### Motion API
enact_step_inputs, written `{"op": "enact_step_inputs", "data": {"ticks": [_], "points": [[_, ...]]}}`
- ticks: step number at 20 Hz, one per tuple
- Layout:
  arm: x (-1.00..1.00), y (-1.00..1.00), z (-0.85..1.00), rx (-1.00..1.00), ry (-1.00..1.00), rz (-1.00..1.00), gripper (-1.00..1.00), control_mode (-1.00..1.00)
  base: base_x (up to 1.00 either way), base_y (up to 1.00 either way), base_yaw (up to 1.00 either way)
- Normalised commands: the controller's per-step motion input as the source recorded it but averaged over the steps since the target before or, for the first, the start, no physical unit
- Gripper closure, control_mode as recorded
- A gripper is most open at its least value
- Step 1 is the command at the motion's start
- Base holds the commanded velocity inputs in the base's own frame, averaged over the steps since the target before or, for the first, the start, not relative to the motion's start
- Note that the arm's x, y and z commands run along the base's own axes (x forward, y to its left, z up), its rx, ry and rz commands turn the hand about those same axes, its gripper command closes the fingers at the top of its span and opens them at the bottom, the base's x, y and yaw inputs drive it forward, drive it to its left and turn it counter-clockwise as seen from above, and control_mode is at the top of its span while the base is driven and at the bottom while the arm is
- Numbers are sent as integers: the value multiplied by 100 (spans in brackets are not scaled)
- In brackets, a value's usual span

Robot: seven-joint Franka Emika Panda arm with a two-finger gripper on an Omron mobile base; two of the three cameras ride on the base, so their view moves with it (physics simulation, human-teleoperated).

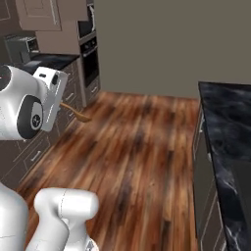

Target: Organize the utensils by type. Pick up the wooden spoons from the counter and place them in the open cabinet. Then pick up the metallic utensils from the counter and place them in the open drawer.

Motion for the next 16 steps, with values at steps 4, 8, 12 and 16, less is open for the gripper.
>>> {"op": "enact_step_inputs", "data": {"ticks": [4, 8, 12, 16], "points": [[0, 0, 0, 0, 0, 0, 100, 100, 100, 8, 0], [0, 0, 0, 0, 0, 0, 100, 100, 100, 3, 0], [0, 0, 0, 0, 0, 0, 100, 100, 100, 2, 0], [0, 0, 0, 0, 0, 0, 100, 100, 100, 0, 0]]}}
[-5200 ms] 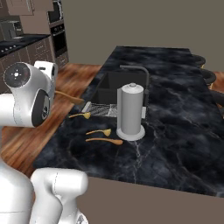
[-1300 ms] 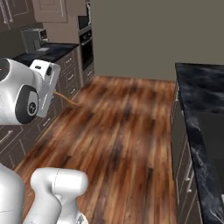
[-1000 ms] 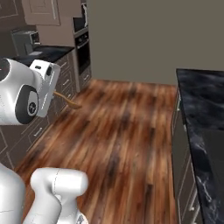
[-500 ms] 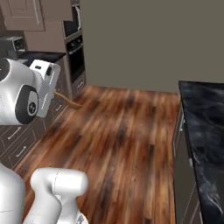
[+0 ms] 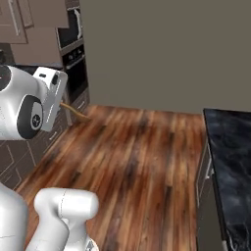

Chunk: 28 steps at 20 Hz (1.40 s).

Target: Organize the utensils by type. Pick up the wooden spoons from the counter and place them in the open cabinet. Then pick up the metallic utensils from the counter and place them in the open drawer.

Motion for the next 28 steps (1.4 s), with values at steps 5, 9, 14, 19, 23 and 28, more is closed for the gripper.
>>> {"op": "enact_step_inputs", "data": {"ticks": [5, 9, 14, 19, 23, 28], "points": [[0, 0, 0, 0, 0, 0, 100, 100, 100, 3, 0], [0, 0, 0, 0, 0, 0, 100, 100, 100, 2, 1], [0, 0, 0, 0, 0, 0, 100, 100, 100, 0, 2], [0, 0, 0, 0, 0, 0, 100, 100, 100, 0, 4], [0, 0, 0, 0, 0, 0, 100, 100, 100, 0, 15], [0, 0, 0, 0, 0, 0, 100, 100, 100, 3, 32]]}}
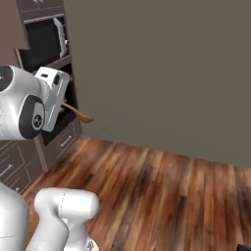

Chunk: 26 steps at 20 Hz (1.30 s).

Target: Organize the utensils by type. Pick up the wooden spoons from the counter and place them in the open cabinet. Then pick up the metallic utensils from the counter and place them in the open drawer.

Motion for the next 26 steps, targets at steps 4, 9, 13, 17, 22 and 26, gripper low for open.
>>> {"op": "enact_step_inputs", "data": {"ticks": [4, 9, 13, 17, 22, 26], "points": [[0, 0, 0, 0, 0, 0, 100, 100, 98, 34, 48], [0, 0, 0, 0, 0, 0, 100, 100, 65, 67, 67], [0, 0, 0, 0, 0, 0, 100, 100, 48, 74, 72], [0, 0, 0, 0, 0, 0, 100, 100, 46, 71, 71], [0, 0, 0, 0, 0, 0, 100, 100, 82, 20, 67], [0, 0, 0, 0, 0, 0, 100, 100, 91, -24, 53]]}}
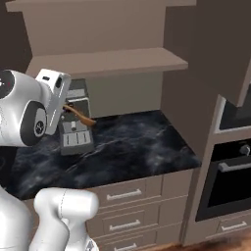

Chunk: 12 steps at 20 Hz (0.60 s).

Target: Organize the utensils by type. Pick up the wooden spoons from the counter and place them in the open cabinet. Then pick up the metallic utensils from the counter and place them in the open drawer.

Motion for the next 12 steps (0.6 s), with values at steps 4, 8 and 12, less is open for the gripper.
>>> {"op": "enact_step_inputs", "data": {"ticks": [4, 8, 12], "points": [[0, 0, 0, 0, 0, 0, 100, 100, 38, -75, 42], [0, 0, 0, 0, 0, 0, 100, 100, 7, -60, 42], [0, 0, 0, 0, 0, 0, 100, 100, 2, -37, 46]]}}
